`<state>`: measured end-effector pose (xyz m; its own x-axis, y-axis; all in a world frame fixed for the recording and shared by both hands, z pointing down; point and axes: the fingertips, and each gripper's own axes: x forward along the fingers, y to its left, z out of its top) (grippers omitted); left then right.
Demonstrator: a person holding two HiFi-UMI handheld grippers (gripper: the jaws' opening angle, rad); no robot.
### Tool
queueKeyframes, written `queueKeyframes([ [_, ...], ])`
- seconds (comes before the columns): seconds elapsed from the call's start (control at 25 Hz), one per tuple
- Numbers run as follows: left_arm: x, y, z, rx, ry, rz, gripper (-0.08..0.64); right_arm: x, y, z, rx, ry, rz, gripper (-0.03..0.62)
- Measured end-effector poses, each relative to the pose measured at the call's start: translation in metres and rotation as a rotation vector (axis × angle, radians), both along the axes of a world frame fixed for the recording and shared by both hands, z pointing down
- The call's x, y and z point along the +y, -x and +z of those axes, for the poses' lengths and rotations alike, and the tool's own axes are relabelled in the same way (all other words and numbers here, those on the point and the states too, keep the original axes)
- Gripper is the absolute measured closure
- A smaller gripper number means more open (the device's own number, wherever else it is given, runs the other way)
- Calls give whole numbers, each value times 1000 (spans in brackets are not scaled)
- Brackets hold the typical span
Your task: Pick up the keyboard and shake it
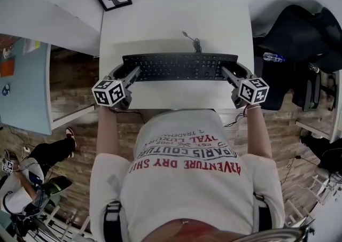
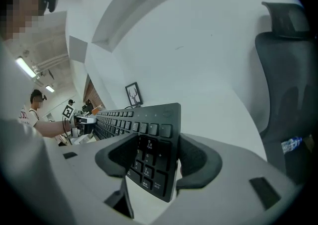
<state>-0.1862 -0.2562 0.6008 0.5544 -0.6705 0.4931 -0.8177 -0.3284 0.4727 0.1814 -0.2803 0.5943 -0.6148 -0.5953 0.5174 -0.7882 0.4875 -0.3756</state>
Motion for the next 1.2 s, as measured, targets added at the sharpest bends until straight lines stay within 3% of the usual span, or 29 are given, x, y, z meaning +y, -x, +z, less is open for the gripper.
queueKeyframes([
  [0.36,-40,15,-121,-32,-326,6,308,-35,15,-119,12,-328,-11,327],
  [0.64,-36,23,-186,-61,-540,22,308,-27,23,-180,30,-565,-3,327],
  [0.96,-14,22,-225,-102,-709,71,307,-4,24,-223,83,-815,13,327],
  [1.2,1,24,-248,-105,-797,67,307,18,25,-242,62,-919,35,327],
])
